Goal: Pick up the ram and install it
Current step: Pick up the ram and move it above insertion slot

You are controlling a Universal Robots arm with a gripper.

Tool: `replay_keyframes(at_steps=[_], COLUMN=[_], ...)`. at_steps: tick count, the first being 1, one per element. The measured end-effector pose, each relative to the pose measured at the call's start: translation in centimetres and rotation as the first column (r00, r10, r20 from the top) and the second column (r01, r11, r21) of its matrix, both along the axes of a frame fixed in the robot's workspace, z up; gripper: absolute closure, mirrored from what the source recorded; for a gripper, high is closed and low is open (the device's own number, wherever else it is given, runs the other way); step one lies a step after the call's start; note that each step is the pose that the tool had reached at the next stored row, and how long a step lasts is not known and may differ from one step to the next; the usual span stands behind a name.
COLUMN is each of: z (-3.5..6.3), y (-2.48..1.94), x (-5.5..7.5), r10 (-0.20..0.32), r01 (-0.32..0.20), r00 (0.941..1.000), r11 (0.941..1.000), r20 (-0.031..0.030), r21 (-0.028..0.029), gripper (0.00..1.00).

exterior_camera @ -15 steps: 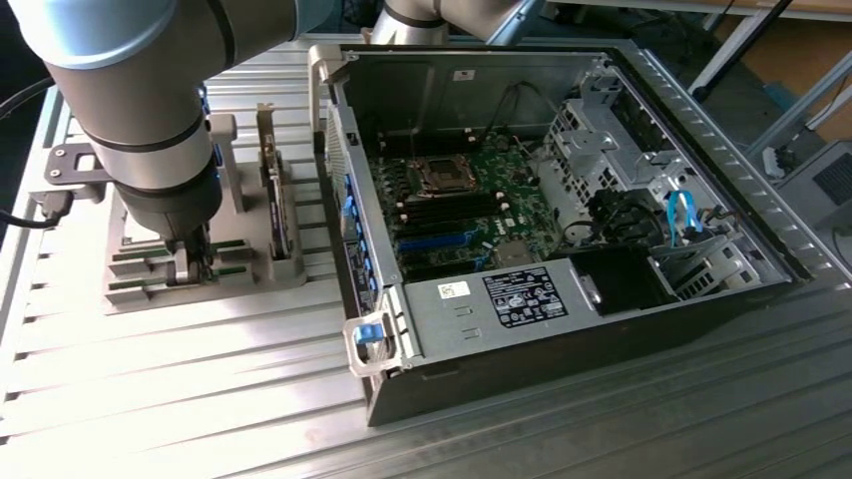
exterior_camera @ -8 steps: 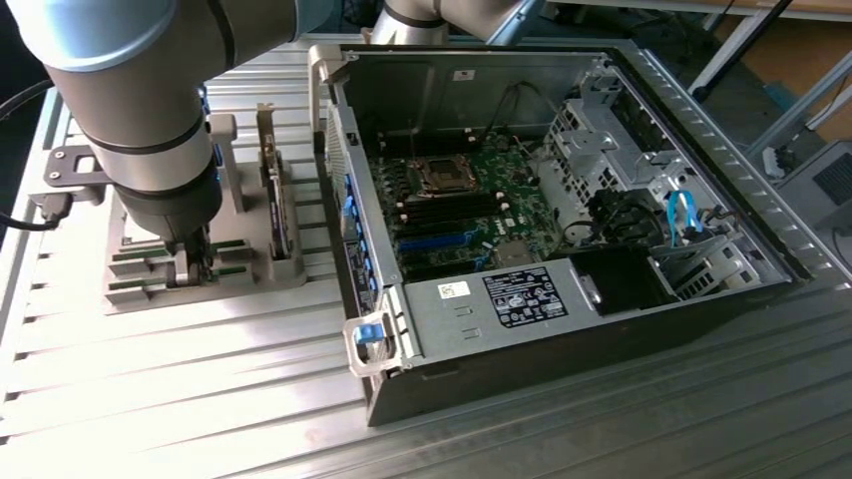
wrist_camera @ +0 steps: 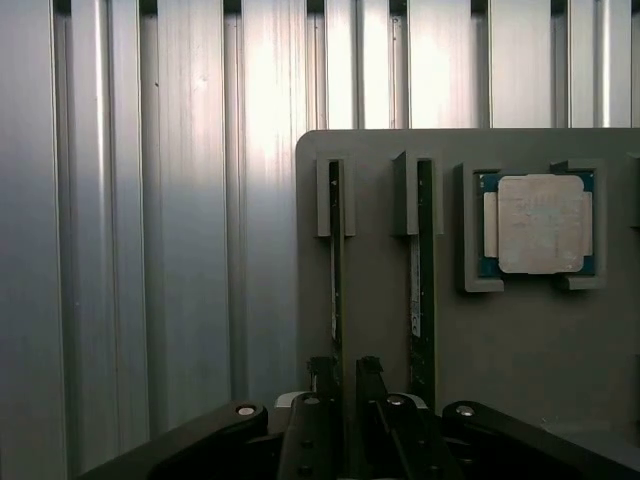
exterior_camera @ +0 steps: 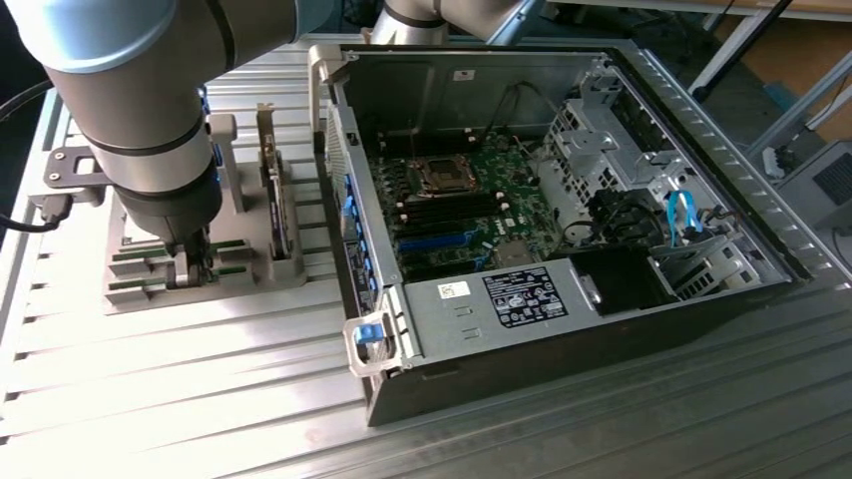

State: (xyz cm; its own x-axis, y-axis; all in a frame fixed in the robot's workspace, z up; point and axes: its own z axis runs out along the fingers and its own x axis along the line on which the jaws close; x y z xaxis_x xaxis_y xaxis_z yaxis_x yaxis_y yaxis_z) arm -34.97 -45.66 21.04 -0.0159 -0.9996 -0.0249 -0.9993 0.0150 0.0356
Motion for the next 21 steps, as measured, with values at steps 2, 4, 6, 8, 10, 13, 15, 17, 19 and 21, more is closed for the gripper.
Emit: replay_keyframes(at_steps=[2, 4, 6, 8, 10, 13, 15, 17, 19, 21], z=[0.00, 0.00, 0.00, 0.00, 0.00, 0.00, 0.00, 0.35, 0.94, 1.28], y=[0.00, 0.00, 0.00, -0.01, 0.00, 0.00, 0.00, -0.01, 0.00, 0.00], x=[0.0, 0.0, 0.0, 0.0, 0.0, 0.0, 0.0, 0.0, 0.0, 0.0], r10=[0.000, 0.000, 0.000, 0.000, 0.000, 0.000, 0.000, 0.000, 0.000, 0.000], r01=[0.000, 0.000, 0.000, 0.000, 0.000, 0.000, 0.000, 0.000, 0.000, 0.000], r00=[1.0000, 1.0000, 1.0000, 1.0000, 1.0000, 1.0000, 1.0000, 1.0000, 1.0000, 1.0000], r11=[1.0000, 1.0000, 1.0000, 1.0000, 1.0000, 1.0000, 1.0000, 1.0000, 1.0000, 1.0000], r20=[0.0000, 0.0000, -0.0001, -0.0001, -0.0001, -0.0001, -0.0001, -0.0002, 0.0000, -0.0001], r21=[0.0000, 0.0000, -0.0001, -0.0002, -0.0001, -0.0001, 0.0000, -0.0001, 0.0000, -0.0001], gripper=[0.76, 0.76, 0.76, 0.84, 0.88, 0.88, 0.88, 0.88, 0.88, 0.88])
